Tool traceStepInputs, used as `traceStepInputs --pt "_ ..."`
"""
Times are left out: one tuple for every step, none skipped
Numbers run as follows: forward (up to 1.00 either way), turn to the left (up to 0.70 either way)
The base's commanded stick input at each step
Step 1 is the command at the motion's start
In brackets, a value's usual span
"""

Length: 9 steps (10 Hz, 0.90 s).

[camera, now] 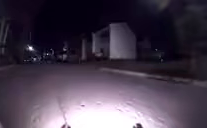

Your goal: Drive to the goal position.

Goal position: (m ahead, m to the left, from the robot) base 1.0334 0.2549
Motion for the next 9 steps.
traceStepInputs --pt "0.60 0.00" --pt "0.60 0.00" --pt "0.60 0.00" --pt "0.60 0.00" --pt "0.60 0.00" --pt "0.60 0.00" --pt "0.60 0.00" --pt "0.60 0.01" --pt "0.60 0.08"
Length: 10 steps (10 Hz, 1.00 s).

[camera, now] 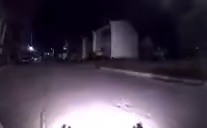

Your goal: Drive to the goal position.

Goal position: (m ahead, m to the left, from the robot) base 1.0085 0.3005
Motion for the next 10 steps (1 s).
traceStepInputs --pt "0.60 0.15" --pt "0.60 0.15" --pt "0.60 0.15" --pt "0.60 0.15" --pt "0.60 0.15" --pt "0.60 0.15" --pt "0.60 0.15" --pt "0.60 0.15" --pt "0.60 0.15" --pt "0.60 0.01"
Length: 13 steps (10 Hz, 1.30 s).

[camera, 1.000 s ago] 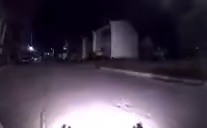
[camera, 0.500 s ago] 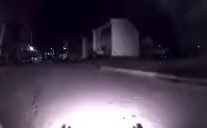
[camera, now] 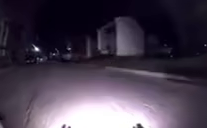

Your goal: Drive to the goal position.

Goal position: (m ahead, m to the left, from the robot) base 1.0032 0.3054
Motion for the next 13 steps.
traceStepInputs --pt "0.60 0.00" --pt "0.60 0.00" --pt "0.60 0.00" --pt "0.60 0.00" --pt "0.60 0.00" --pt "0.60 0.00" --pt "0.60 0.00" --pt "0.60 0.00" --pt "0.60 0.00" --pt "0.60 0.00" --pt "0.60 0.00" --pt "0.60 0.00" --pt "0.60 0.00"
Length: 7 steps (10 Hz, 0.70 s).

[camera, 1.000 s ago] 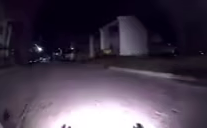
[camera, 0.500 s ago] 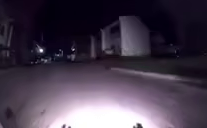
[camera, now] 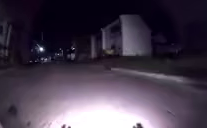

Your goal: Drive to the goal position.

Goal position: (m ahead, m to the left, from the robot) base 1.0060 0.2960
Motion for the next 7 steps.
traceStepInputs --pt "0.60 0.00" --pt "0.60 0.00" --pt "0.60 0.00" --pt "0.60 0.00" --pt "0.60 0.00" --pt "0.60 0.00" --pt "0.60 0.00"
